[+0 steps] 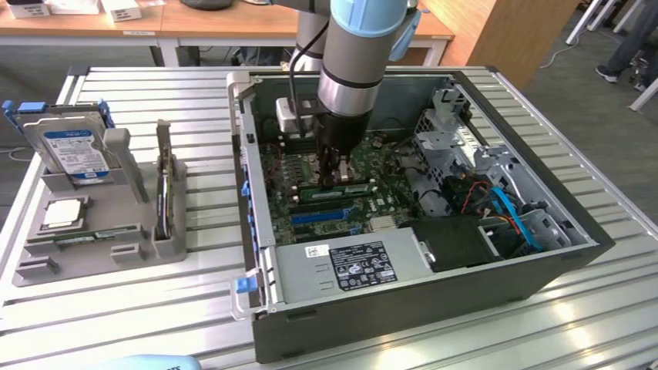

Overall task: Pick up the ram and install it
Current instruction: 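Press down the ram until it locks into place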

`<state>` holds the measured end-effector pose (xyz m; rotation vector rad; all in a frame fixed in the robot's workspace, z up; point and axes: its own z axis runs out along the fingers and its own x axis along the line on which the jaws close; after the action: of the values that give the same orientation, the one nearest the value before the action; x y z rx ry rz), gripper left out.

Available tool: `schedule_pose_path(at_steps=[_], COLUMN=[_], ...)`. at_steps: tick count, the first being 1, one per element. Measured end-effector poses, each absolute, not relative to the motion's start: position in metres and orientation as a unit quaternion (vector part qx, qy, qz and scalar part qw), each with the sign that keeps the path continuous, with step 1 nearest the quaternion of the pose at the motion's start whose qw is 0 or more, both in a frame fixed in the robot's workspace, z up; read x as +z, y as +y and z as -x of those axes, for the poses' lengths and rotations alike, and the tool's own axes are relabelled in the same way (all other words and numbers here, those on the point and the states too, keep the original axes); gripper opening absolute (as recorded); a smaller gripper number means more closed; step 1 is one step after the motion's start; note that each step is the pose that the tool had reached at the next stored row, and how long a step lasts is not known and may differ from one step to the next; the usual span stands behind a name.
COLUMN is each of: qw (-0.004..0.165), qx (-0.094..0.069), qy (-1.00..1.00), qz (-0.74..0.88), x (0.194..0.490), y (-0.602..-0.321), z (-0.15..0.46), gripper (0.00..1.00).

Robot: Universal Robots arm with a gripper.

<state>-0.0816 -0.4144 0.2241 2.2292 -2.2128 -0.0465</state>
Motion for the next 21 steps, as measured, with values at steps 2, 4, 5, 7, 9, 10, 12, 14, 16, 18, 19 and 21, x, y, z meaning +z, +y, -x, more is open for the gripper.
schedule_pose_path(at_steps=[2, 4, 5, 7, 9, 10, 12, 14, 16, 18, 19, 21], qw=[0.000, 0.000, 0.000, 0.000, 0.000, 0.000, 0.000, 0.000, 0.000, 0.000, 0.000, 0.000], qx=[-0.015, -0.015, -0.015, -0.015, -0.015, -0.015, -0.015, -0.015, -0.015, -0.015, -0.015, -0.015], qy=[-0.704, -0.704, -0.704, -0.704, -0.704, -0.704, -0.704, -0.704, -0.704, -0.704, -0.704, -0.704], qz=[-0.710, -0.710, -0.710, -0.710, -0.710, -0.710, -0.710, -0.710, -0.710, -0.710, -0.710, -0.710], x=[0.2240, 0.2238, 0.2238, 0.2230, 0.2225, 0.2225, 0.2224, 0.2223, 0.2216, 0.2216, 0.2216, 0.2217], y=[-0.4144, -0.4143, -0.4143, -0.4143, -0.4144, -0.4144, -0.4143, -0.4143, -0.4143, -0.4143, -0.4143, -0.4143], z=[0.0816, 0.0816, 0.0816, 0.0816, 0.0816, 0.0816, 0.0816, 0.0816, 0.0816, 0.0816, 0.0816, 0.0816], gripper=[0.10, 0.10, 0.10, 0.10, 0.10, 0.10, 0.10, 0.10, 0.10, 0.10, 0.10, 0.10])
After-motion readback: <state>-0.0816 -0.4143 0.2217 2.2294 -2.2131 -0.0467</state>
